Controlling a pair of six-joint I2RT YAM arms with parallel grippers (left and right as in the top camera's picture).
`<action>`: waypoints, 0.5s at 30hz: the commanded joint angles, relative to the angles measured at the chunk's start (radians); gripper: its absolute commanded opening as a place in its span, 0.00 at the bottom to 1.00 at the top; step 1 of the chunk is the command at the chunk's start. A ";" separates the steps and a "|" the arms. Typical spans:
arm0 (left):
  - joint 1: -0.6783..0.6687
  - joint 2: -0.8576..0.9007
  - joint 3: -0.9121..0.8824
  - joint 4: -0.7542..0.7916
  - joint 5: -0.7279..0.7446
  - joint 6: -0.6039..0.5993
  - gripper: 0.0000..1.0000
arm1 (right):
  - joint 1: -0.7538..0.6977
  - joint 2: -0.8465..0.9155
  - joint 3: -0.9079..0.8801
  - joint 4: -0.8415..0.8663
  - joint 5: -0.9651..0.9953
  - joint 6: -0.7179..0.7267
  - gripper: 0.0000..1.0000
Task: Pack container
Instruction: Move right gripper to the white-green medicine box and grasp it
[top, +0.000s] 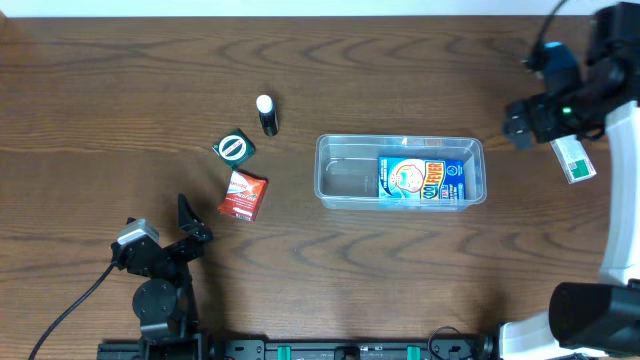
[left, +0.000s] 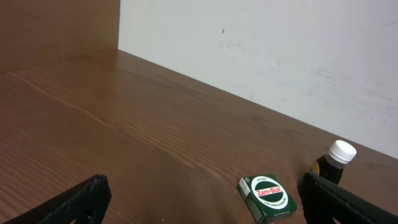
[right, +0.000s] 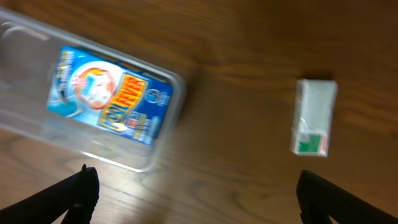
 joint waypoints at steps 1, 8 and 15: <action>0.002 -0.006 -0.023 -0.032 -0.005 0.021 0.98 | -0.075 0.000 0.004 0.020 -0.026 0.017 0.99; 0.002 -0.006 -0.023 -0.032 -0.005 0.021 0.98 | -0.155 0.003 -0.001 0.037 -0.022 0.053 0.99; 0.002 -0.006 -0.023 -0.032 -0.005 0.021 0.98 | -0.229 0.047 -0.029 0.104 -0.022 0.022 0.99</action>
